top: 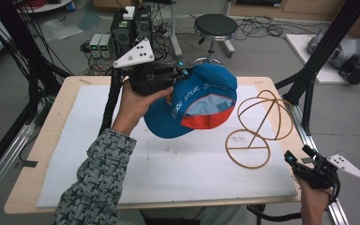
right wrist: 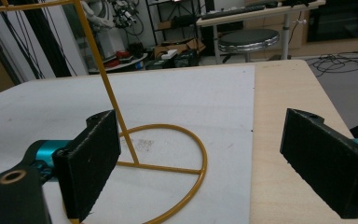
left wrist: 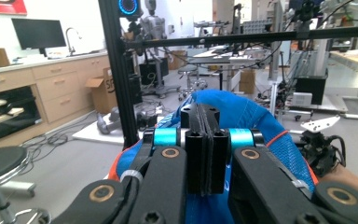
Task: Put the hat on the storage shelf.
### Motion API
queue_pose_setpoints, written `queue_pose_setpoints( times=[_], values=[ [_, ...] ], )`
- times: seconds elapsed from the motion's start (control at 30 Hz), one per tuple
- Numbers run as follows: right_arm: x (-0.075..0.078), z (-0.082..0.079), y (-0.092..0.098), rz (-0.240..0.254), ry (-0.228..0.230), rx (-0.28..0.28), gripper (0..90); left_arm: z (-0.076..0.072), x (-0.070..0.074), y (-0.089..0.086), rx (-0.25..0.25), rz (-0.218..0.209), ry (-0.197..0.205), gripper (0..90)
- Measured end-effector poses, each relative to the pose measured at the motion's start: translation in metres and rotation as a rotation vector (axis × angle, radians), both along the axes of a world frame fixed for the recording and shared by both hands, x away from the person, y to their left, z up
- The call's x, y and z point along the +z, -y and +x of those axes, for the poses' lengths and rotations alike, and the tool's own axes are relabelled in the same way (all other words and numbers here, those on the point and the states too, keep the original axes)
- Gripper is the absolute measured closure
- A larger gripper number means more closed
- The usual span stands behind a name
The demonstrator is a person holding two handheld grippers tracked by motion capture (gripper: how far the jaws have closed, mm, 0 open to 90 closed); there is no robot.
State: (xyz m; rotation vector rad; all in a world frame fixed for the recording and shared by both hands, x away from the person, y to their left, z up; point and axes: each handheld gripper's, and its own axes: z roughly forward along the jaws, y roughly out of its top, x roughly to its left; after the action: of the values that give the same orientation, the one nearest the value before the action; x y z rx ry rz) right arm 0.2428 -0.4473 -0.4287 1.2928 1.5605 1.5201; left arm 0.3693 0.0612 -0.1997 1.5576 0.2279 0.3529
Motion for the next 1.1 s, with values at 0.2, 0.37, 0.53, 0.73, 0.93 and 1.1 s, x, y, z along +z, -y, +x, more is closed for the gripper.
queue_pose_setpoints(
  times=[0.2,0.37,0.53,0.73,0.93,1.1],
  values=[
    [0.0,0.001,-0.001,-0.006,-0.001,0.003,11.2,0.007,0.005,0.019,-0.028,-0.01,0.0,88.8],
    [0.0,0.0,0.0,0.002,-0.01,0.002,11.2,0.011,0.006,0.031,-0.049,-0.02,0.0,88.8],
    [0.0,-0.001,0.002,0.004,-0.007,-0.002,11.2,0.016,0.006,0.048,-0.072,-0.026,-0.005,88.8],
    [0.0,-0.004,0.002,-0.004,-0.014,-0.008,11.2,0.02,0.006,0.067,-0.098,-0.019,-0.005,88.8],
    [-0.001,-0.009,0.006,0.013,-0.002,-0.012,11.2,0.024,0.004,0.086,-0.116,-0.016,0.004,88.8],
    [-0.001,-0.012,0.009,-0.002,-0.005,-0.013,11.2,0.026,0.003,0.1,-0.137,-0.014,0.003,88.8]
  ],
)
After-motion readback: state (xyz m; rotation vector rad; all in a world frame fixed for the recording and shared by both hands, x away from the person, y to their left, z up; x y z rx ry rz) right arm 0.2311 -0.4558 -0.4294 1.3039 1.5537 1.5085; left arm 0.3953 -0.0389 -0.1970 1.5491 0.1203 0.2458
